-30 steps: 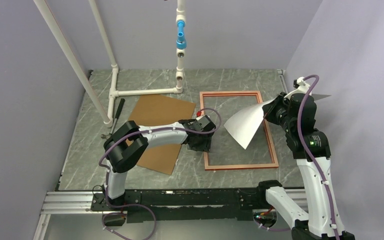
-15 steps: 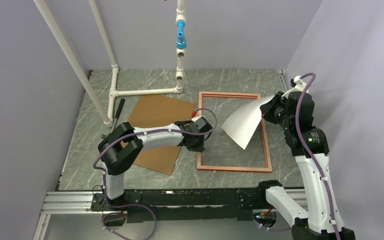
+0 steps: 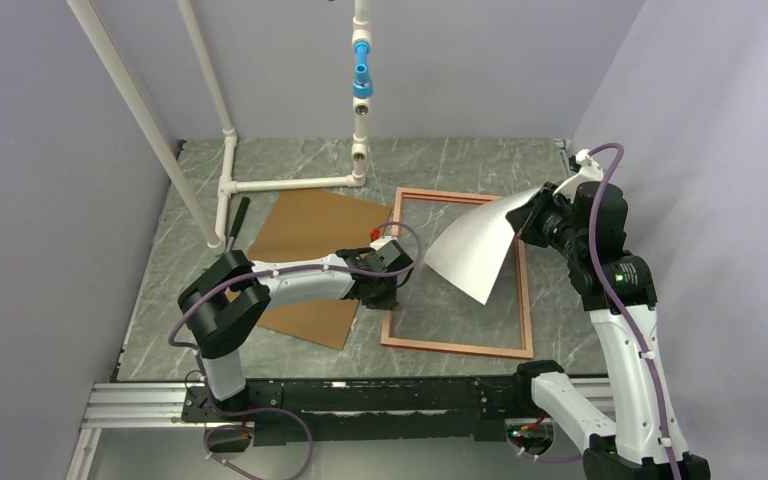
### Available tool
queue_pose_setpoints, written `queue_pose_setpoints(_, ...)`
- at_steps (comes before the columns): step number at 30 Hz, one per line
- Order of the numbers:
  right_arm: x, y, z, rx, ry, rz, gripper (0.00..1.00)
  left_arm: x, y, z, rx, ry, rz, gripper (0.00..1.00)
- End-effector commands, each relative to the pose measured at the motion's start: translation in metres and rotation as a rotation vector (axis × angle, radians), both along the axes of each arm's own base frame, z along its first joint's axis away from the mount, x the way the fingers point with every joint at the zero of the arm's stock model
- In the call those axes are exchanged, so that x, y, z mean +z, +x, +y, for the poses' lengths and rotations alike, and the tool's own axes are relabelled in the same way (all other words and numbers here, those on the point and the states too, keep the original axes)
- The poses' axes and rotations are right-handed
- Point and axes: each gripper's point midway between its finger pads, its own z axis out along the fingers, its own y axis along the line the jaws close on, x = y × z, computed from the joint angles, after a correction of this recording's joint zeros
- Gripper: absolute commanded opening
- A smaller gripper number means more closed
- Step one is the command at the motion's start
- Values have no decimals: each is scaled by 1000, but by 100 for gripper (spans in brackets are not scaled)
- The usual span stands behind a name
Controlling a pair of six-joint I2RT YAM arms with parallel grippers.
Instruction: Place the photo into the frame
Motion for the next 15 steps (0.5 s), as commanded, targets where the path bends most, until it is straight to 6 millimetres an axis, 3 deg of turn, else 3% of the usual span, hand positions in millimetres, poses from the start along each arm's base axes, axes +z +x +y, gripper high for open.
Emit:
queue_pose_setpoints(1, 16, 6, 11, 65, 21, -74, 0, 10, -8, 8, -1, -13, -9, 7)
queue_pose_setpoints(3, 17, 7, 14, 82, 28, -71, 0, 14, -8, 6, -23, -28, -22, 15)
queue_pose_setpoints(10, 20, 10, 27, 161, 38, -72, 0, 51, -3, -3, -84, -152, -140, 69)
queue_pose_setpoints(15, 21, 11, 37, 228, 56, -62, 0, 70, -5, 10, -83, -220, -226, 85)
